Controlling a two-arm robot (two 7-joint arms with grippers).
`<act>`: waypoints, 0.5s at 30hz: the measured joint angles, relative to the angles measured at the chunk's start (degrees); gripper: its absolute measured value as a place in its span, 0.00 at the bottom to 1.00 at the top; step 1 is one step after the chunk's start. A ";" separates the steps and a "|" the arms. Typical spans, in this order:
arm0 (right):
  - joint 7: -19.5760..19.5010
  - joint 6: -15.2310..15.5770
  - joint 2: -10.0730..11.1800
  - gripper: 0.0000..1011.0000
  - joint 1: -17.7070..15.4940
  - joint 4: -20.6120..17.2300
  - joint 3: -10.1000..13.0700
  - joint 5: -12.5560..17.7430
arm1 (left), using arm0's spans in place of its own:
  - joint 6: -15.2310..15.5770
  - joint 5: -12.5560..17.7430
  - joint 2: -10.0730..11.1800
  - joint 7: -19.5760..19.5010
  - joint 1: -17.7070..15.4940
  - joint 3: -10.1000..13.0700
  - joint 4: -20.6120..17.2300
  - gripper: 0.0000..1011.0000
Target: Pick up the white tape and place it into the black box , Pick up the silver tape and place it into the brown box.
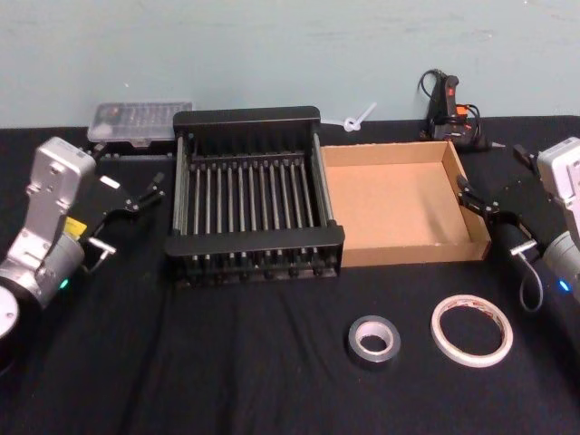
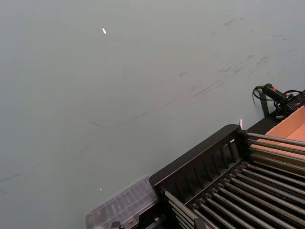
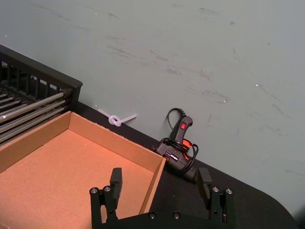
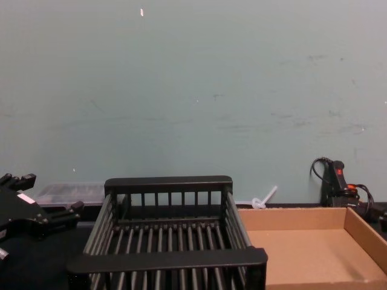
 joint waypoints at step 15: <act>0.00 0.00 0.00 0.99 0.00 0.00 0.00 0.00 | 0.00 0.00 0.00 0.00 0.00 0.00 0.00 0.99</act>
